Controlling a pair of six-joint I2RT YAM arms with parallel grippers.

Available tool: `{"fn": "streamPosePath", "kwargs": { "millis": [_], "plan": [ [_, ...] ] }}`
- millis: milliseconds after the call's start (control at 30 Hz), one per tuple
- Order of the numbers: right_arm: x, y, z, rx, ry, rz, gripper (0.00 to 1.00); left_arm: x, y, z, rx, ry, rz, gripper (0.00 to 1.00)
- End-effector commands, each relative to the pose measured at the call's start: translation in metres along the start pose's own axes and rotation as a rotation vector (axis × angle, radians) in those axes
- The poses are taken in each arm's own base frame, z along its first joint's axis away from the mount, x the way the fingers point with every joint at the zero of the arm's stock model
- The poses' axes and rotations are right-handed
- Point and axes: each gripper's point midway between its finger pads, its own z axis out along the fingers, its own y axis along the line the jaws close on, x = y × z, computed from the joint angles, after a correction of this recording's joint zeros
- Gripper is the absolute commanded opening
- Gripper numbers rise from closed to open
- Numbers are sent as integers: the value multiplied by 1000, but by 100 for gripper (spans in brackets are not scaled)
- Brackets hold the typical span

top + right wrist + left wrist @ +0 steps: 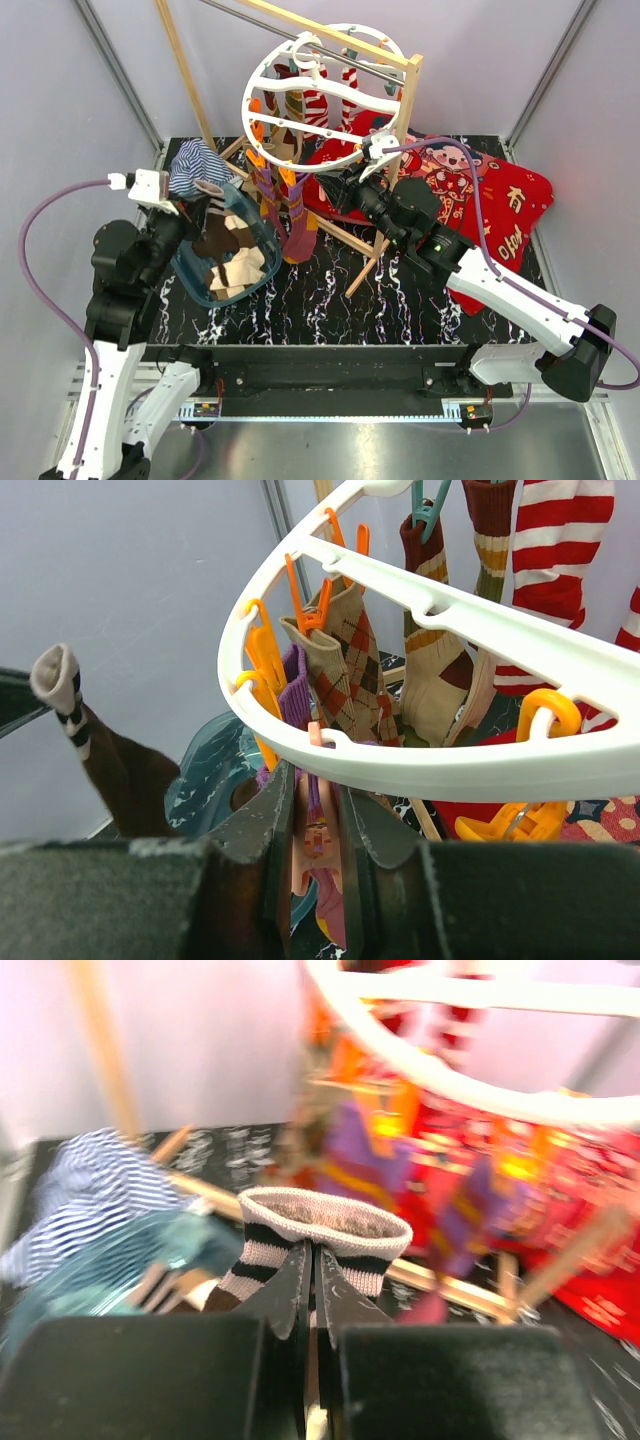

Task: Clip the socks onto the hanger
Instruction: Clamp the sock onto the hanger.

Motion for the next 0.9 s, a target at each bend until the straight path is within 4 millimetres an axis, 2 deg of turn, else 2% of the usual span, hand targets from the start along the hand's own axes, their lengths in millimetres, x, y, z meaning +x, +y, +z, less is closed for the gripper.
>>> {"fn": "streamPosePath", "kwargs": {
  "millis": [0,67,133,333,467,600,633,700,867],
  "plan": [
    [-18,2,0,11,-55,24,6,-7,-56,-10,305,-73,-7,0],
    [-18,3,1,9,-58,34,6,-10,-71,-14,377,-100,-23,0],
    [-19,4,1,1,-59,39,6,-4,-84,-15,440,-88,-56,0],
    [-22,6,1,-5,-63,47,6,1,-120,-9,578,-96,-155,0],
    [-24,7,1,-8,-67,54,6,10,-138,3,589,-78,-197,0],
    [-24,8,2,-14,-67,55,5,29,-152,25,545,-33,-217,0],
    [-25,8,1,-14,-68,55,5,29,-159,25,559,-32,-224,0],
    [-26,9,1,-16,-69,59,5,39,-166,35,541,-7,-231,0],
    [-27,8,-1,-17,-72,58,5,47,-174,52,511,25,-235,0]
  ]
}}
